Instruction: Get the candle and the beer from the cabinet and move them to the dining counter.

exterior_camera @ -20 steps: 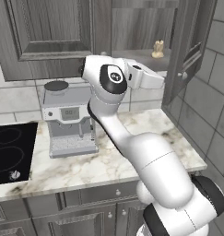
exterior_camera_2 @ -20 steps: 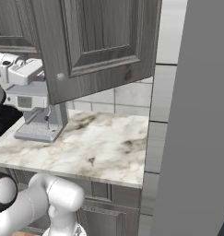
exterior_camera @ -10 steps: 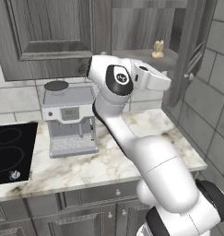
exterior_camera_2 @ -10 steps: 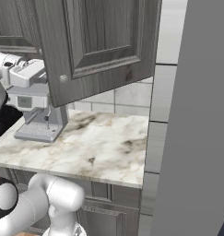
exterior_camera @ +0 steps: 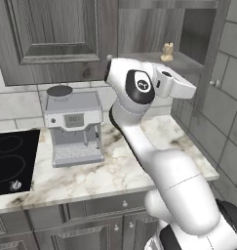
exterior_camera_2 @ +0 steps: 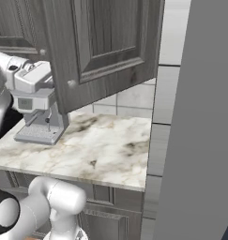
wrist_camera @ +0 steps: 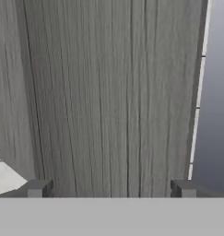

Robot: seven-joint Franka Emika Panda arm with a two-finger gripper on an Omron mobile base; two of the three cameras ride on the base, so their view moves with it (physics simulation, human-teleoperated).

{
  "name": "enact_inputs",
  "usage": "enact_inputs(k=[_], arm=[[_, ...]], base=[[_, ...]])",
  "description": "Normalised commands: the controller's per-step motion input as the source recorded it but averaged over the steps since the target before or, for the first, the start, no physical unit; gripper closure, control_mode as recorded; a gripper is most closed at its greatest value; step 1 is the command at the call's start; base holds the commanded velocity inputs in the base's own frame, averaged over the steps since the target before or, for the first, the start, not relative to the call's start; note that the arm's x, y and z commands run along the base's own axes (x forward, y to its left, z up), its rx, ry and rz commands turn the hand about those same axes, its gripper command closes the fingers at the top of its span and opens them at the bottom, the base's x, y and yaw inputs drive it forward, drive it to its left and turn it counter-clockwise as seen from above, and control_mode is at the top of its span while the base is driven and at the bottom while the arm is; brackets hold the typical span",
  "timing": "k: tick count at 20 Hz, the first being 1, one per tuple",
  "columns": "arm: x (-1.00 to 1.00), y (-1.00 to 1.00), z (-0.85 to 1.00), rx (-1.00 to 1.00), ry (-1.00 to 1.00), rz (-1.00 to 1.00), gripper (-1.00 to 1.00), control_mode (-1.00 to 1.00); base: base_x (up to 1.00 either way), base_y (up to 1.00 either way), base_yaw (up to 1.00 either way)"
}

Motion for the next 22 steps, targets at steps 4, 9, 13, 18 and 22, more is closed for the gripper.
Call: enact_inputs(k=[4,9,13,18,22], arm=[[0.0,-0.65,-0.01,0.0,-0.02,0.0,-1.0,-1.0],[0.0,-0.68,-0.02,0.0,-0.02,0.01,-1.0,-1.0],[0.0,-0.66,-0.03,0.0,-0.02,0.02,-1.0,-1.0],[0.0,-0.65,-0.04,0.0,-0.02,0.02,-1.0,-1.0],[0.0,-0.62,-0.05,0.0,-0.02,0.04,-1.0,-1.0]], base=[[0.0,0.0,0.0],[0.0,0.0,0.0],[0.0,0.0,0.0],[0.0,0.0,0.0],[0.0,0.0,0.0]])
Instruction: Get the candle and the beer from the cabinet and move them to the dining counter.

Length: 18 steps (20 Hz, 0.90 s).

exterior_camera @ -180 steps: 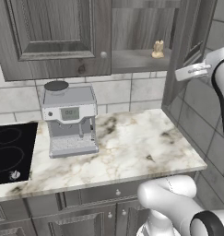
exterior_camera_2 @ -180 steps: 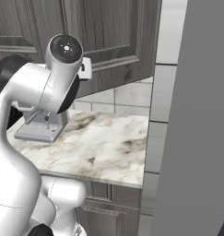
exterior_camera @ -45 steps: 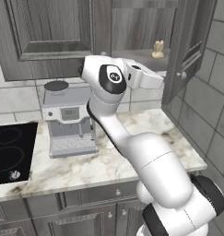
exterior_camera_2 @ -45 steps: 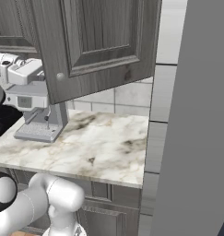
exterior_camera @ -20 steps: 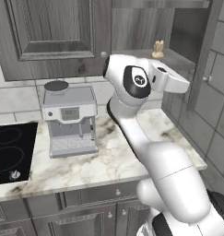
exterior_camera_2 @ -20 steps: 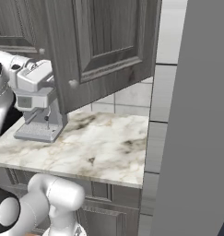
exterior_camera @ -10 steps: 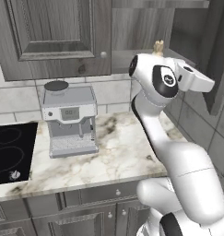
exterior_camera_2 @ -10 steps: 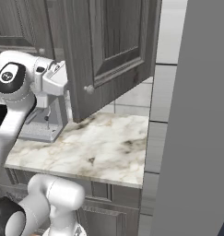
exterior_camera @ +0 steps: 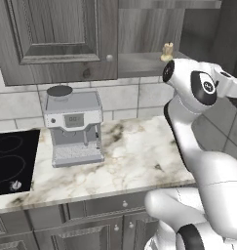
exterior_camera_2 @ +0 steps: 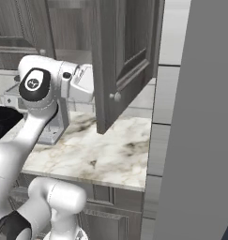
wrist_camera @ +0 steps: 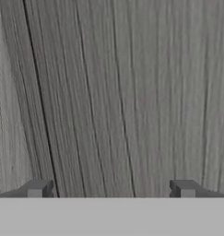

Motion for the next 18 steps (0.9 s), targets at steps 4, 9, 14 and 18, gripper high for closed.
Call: enact_inputs(k=[4,9,14,18], arm=[[0.0,-0.54,-0.06,0.0,-0.04,0.08,-1.0,-1.0],[0.0,-0.47,-0.07,0.0,-0.04,0.11,-1.0,-1.0],[0.0,-0.4,-0.07,0.0,-0.03,0.13,-1.0,-1.0],[0.0,-0.37,-0.05,0.0,-0.01,0.14,-1.0,-1.0]], base=[[0.0,0.0,0.0],[0.0,0.0,0.0],[0.0,0.0,0.0],[0.0,0.0,0.0]])
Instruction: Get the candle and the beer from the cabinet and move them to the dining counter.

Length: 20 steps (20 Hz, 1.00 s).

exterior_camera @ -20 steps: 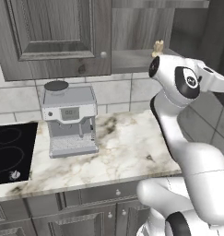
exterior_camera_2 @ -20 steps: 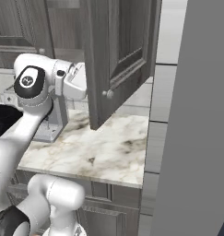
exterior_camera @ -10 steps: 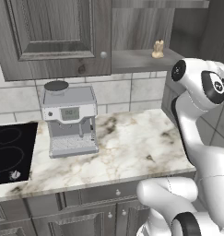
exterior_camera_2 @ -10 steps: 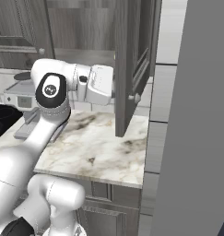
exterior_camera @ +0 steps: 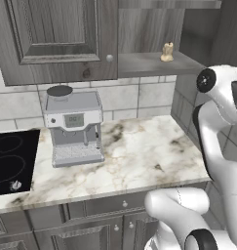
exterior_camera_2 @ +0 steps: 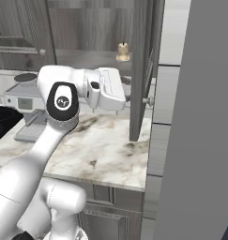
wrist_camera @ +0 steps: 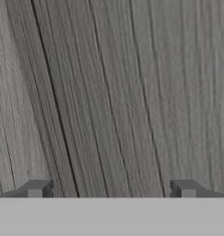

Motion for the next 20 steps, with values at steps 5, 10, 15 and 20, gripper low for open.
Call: enact_inputs(k=[5,10,15,20], arm=[[0.0,-0.19,0.0,0.0,0.0,0.09,-1.0,-1.0],[0.0,0.36,0.0,-0.01,0.0,0.08,-1.0,-1.0],[0.0,0.67,0.0,-0.01,0.04,0.17,-1.0,-1.0],[0.0,0.76,0.0,-0.01,0.05,0.24,-1.0,-1.0]], base=[[0.0,0.0,0.0],[0.0,0.0,0.0],[0.0,0.0,0.0],[0.0,0.0,0.0]])
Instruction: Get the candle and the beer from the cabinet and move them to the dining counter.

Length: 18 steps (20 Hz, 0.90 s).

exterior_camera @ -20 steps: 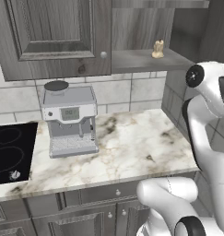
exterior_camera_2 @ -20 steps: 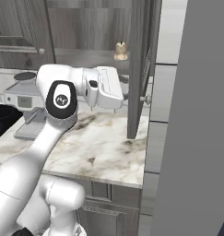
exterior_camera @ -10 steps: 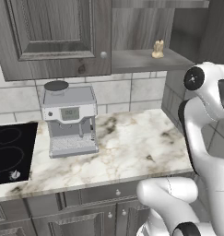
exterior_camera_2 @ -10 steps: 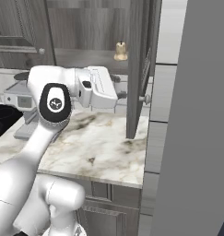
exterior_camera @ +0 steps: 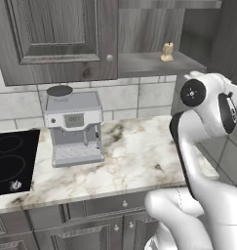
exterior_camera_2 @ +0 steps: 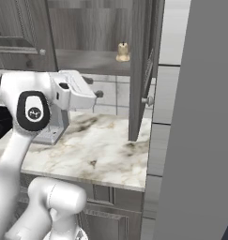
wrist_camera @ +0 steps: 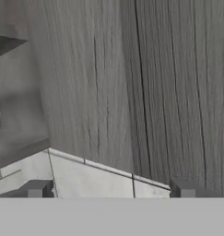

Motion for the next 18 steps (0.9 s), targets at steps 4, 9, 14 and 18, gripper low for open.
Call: enact_inputs(k=[4,9,14,18], arm=[[0.0,0.86,0.02,0.0,0.12,0.25,-1.0,-1.0],[0.0,0.6,0.0,0.0,0.03,0.29,-1.0,-1.0],[-0.03,0.36,0.0,0.0,0.0,0.34,-1.0,-1.0],[-0.03,0.31,0.0,0.0,0.0,0.35,-1.0,-1.0]], base=[[0.0,0.0,0.0],[0.0,0.0,0.0],[0.0,0.0,0.0],[0.0,0.0,0.0]])
